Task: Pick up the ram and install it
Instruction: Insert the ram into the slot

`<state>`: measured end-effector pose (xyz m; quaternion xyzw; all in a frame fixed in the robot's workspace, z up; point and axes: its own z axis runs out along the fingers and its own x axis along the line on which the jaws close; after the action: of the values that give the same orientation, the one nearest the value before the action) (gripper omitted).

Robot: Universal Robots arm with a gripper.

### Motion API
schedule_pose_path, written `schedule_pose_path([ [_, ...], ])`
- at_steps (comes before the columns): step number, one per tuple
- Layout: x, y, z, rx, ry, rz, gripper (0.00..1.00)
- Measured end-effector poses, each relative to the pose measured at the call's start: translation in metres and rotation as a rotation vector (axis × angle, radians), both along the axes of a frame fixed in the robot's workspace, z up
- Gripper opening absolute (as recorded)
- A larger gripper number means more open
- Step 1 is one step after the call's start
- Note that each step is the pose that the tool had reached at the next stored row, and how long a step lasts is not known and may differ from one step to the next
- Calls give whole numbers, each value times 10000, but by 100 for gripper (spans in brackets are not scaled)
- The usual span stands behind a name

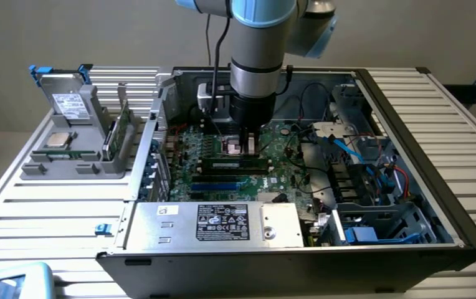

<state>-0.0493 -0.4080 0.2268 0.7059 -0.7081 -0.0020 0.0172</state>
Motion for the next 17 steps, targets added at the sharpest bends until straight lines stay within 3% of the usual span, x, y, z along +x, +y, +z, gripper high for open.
schedule_pose_path([
  [17,-9,1,-14,12,-51,108,15],
])
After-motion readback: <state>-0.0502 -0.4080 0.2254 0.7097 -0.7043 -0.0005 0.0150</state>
